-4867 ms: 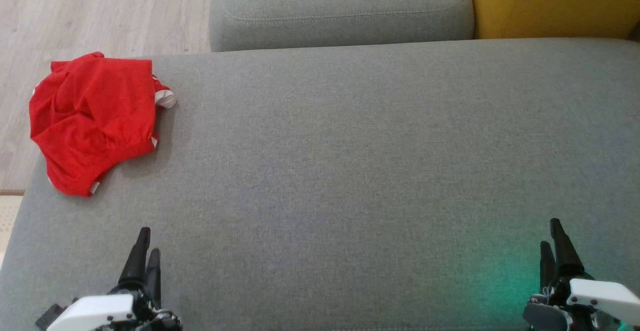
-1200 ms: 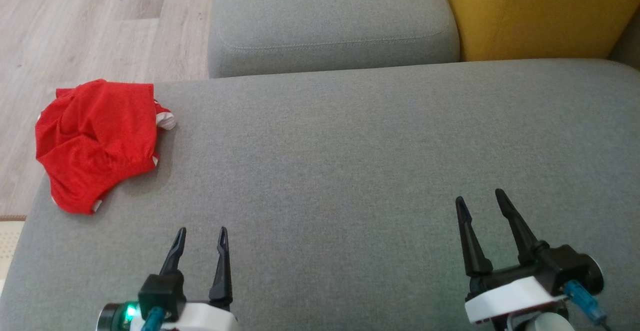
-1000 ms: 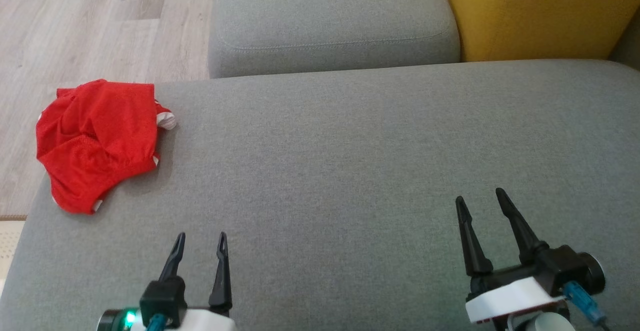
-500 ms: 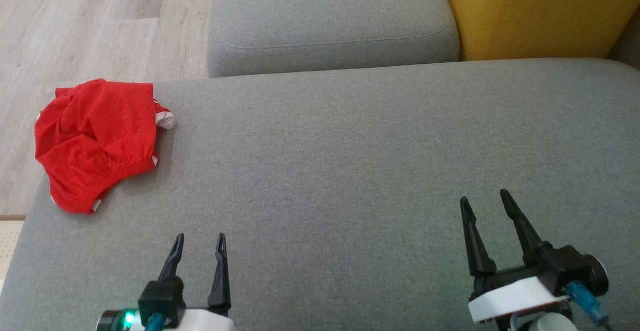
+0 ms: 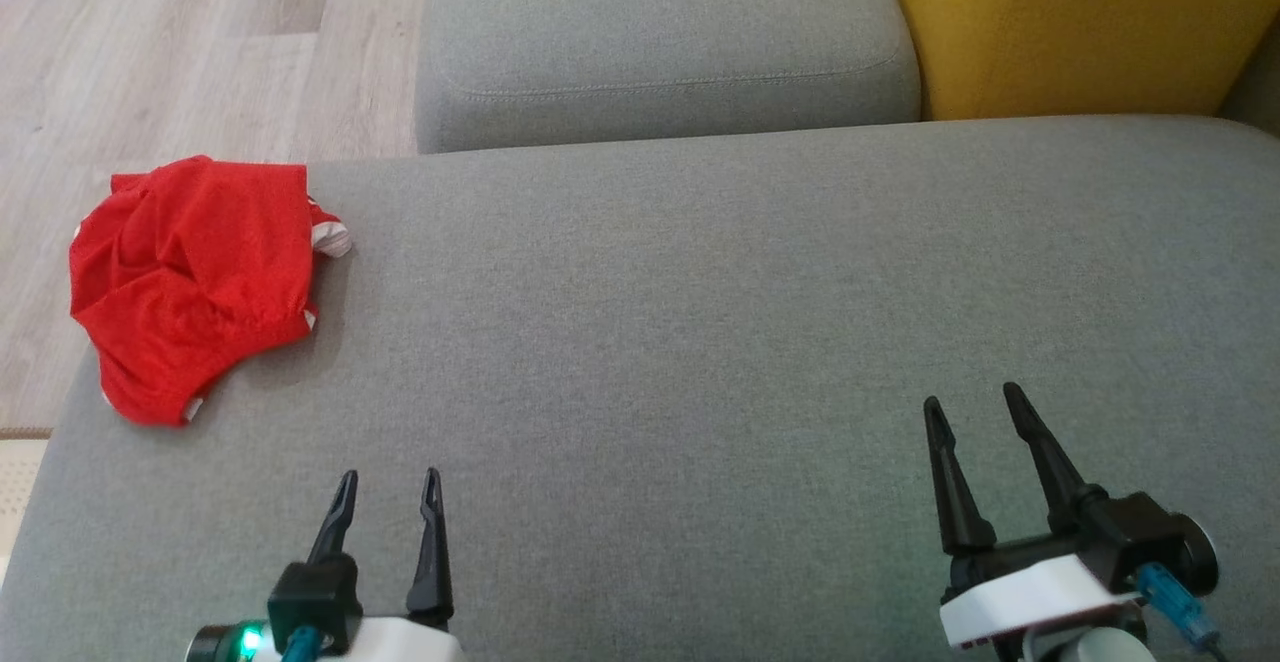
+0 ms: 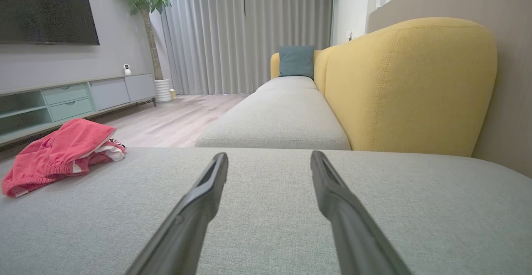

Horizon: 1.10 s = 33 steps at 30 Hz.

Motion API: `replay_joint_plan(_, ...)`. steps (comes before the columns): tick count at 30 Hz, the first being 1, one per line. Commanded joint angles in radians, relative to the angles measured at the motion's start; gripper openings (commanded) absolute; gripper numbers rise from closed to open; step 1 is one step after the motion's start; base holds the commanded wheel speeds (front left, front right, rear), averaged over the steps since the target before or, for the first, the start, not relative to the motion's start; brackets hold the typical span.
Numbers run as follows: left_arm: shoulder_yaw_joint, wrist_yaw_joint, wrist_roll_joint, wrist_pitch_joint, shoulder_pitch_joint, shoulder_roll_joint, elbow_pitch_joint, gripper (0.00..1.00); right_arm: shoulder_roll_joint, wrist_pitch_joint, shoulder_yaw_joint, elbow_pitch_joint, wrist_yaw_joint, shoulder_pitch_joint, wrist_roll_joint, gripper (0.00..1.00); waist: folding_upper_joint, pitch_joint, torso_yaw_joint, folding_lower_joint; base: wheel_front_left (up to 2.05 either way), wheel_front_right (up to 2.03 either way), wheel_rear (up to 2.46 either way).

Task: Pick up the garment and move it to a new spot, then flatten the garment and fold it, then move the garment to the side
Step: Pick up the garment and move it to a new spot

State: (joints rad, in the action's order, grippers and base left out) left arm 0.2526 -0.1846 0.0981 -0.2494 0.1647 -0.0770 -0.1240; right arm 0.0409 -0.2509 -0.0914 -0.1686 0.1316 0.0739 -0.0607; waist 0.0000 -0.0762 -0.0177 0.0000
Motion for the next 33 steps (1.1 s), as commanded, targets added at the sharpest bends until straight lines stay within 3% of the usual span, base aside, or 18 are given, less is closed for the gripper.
replay_joint_plan(1,-0.033,0.004,-0.008,-0.012,-0.038,0.008,0.030,1.00,0.009,-0.011,-0.020,0.030,-0.001,-0.041,-0.006,1.00,0.0000,0.001,0.000,0.0000,0.00,0.00,0.00)
replay_joint_plan(18,-0.034,0.013,-0.011,-0.012,-0.049,0.015,0.025,1.00,0.009,-0.011,-0.002,0.026,-0.001,-0.036,-0.011,1.00,0.0000,0.004,0.036,0.0000,0.00,0.00,0.00)
replay_joint_plan(33,0.000,0.027,-0.026,-0.012,-0.048,0.012,0.072,1.00,0.009,-0.011,-0.018,0.043,-0.001,-0.026,-0.048,1.00,0.0000,-0.012,0.342,0.0000,0.00,0.00,0.00)
